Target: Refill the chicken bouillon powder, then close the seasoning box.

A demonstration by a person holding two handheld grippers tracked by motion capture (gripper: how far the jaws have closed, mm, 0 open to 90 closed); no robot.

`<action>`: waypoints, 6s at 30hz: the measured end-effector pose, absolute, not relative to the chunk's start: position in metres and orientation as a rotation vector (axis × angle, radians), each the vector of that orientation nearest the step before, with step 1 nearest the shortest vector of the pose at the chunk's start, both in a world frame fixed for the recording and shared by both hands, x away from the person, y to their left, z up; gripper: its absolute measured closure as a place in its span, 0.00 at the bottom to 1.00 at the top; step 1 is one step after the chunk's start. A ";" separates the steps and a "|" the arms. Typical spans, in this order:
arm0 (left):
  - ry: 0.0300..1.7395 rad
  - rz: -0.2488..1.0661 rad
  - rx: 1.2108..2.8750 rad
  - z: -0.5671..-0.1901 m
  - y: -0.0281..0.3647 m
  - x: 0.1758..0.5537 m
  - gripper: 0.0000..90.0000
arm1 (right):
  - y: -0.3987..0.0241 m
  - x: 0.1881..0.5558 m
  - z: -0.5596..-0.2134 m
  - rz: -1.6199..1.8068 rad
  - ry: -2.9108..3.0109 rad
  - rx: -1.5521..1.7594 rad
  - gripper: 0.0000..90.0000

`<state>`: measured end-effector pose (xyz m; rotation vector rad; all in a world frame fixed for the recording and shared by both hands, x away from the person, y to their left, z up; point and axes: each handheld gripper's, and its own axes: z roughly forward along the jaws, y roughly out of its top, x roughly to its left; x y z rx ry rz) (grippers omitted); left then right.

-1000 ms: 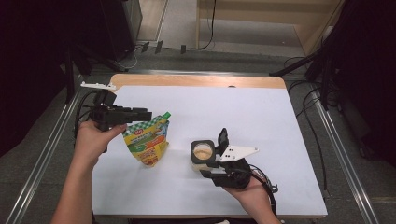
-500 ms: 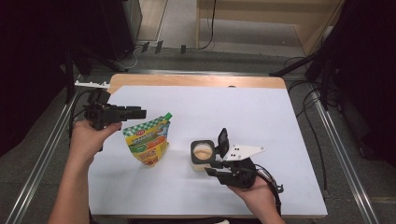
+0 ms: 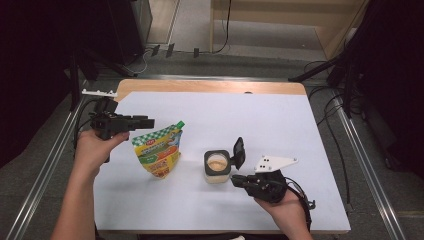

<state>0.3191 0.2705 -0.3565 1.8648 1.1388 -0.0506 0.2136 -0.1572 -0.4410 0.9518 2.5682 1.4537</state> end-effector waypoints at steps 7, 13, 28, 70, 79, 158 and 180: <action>1.142 -0.030 1.873 -0.362 0.270 0.320 0.52 | -0.168 0.216 -0.442 1.442 2.560 0.983 0.96; 1.146 -0.027 1.861 -0.367 0.271 0.321 0.52 | -0.181 0.219 -0.440 1.426 2.534 1.037 0.97; 1.203 0.004 1.836 -0.391 0.273 0.331 0.49 | -0.191 0.243 -0.446 1.443 2.465 1.152 1.00; 1.180 0.043 1.873 -0.396 0.271 0.331 0.49 | -0.172 0.289 -0.421 1.532 2.450 1.127 1.00; 1.187 0.033 1.884 -0.397 0.271 0.331 0.48 | -0.167 0.285 -0.416 1.561 2.439 1.090 1.00; 1.213 -0.002 1.877 -0.402 0.272 0.332 0.45 | -0.206 0.285 -0.448 1.420 2.325 1.086 0.43; 1.226 -0.013 1.893 -0.411 0.269 0.338 0.44 | -0.257 0.292 -0.473 1.346 2.218 1.263 0.36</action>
